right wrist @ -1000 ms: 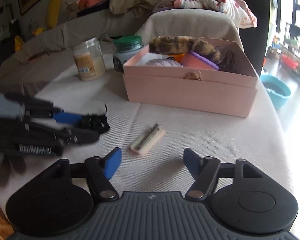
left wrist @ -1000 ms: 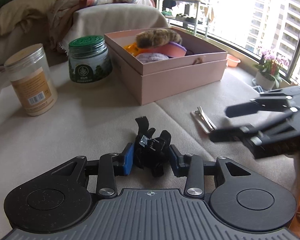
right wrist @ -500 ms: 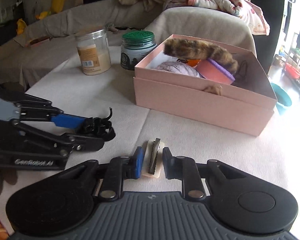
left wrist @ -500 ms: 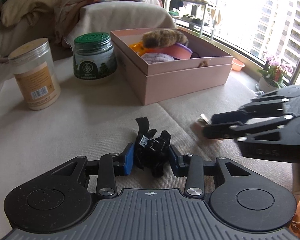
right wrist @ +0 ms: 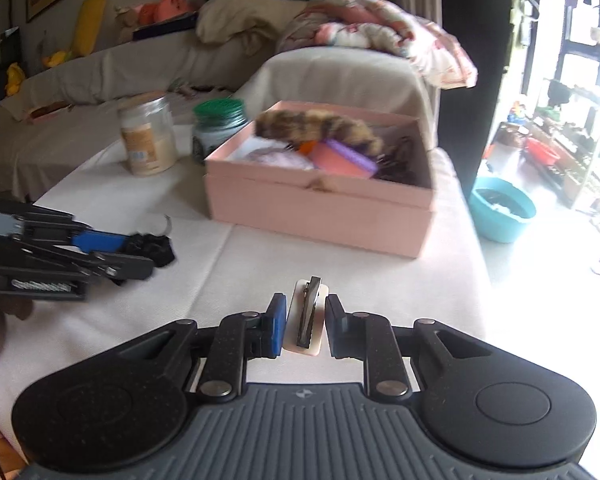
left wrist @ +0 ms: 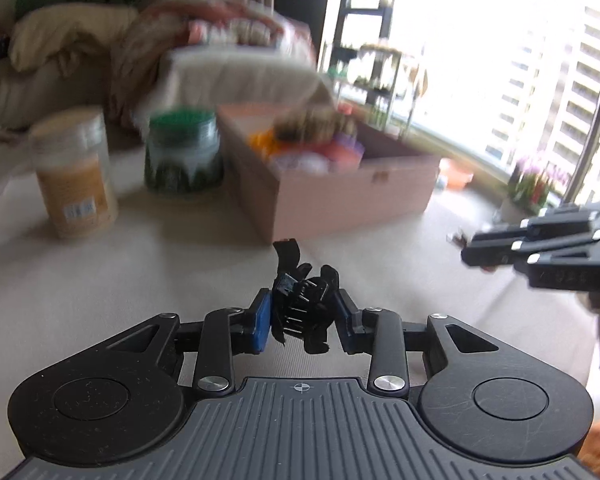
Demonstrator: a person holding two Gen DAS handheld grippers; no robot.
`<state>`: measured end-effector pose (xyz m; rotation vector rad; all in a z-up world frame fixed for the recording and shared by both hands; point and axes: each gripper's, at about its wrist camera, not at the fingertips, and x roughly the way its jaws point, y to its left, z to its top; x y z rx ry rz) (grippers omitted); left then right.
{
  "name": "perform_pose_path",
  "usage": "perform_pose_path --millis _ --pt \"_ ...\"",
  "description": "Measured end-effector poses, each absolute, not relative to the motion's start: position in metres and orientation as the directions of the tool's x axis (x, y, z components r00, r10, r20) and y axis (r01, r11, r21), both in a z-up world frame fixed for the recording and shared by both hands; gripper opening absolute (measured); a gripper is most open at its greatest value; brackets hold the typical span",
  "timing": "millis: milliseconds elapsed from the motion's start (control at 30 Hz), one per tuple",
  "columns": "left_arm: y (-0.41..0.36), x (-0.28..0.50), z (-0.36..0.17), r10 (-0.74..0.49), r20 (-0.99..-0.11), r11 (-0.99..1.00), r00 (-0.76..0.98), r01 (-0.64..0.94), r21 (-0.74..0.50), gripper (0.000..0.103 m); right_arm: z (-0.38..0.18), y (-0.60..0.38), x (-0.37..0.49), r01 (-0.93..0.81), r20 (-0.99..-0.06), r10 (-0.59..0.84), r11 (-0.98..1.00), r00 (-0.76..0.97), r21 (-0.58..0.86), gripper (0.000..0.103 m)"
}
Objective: Organize soft objects
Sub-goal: 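Carry the black bow with the left tool while the right carries the clip to the box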
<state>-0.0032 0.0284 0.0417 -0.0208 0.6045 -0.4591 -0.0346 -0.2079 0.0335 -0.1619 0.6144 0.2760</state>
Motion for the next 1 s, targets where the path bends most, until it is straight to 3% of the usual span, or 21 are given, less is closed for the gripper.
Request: perform_pose_path --millis 267,433,500,533,700,1000 --pt "0.015 0.065 0.142 -0.453 -0.339 0.890 0.824 0.438 -0.126 0.038 0.090 -0.227 -0.015 -0.287 -0.431 0.218 0.953 0.876 -0.101 0.020" --pt "-0.016 0.145 0.183 -0.464 -0.341 0.886 0.818 0.421 -0.195 0.039 0.142 -0.224 0.051 -0.275 -0.335 0.221 0.954 0.916 -0.123 0.023" --pt "-0.020 0.170 0.175 -0.432 -0.375 0.901 0.820 0.376 -0.216 0.039 0.148 -0.223 0.079 -0.215 -0.336 0.159 0.967 0.928 -0.134 0.042" --pt "-0.018 0.179 0.168 -0.437 -0.400 0.898 0.806 0.368 -0.240 0.039 0.146 -0.224 0.087 -0.194 -0.340 0.140 0.972 0.930 -0.130 0.045" --pt "-0.009 0.187 0.123 -0.559 -0.490 0.829 0.669 0.429 -0.359 0.038 0.112 -0.231 0.079 -0.205 -0.404 0.155 0.975 0.902 -0.083 0.053" --pt "-0.019 0.189 0.107 -0.532 -0.531 0.846 0.659 0.428 -0.317 0.039 0.057 -0.226 0.053 -0.212 -0.530 0.135 0.973 0.837 -0.087 0.053"
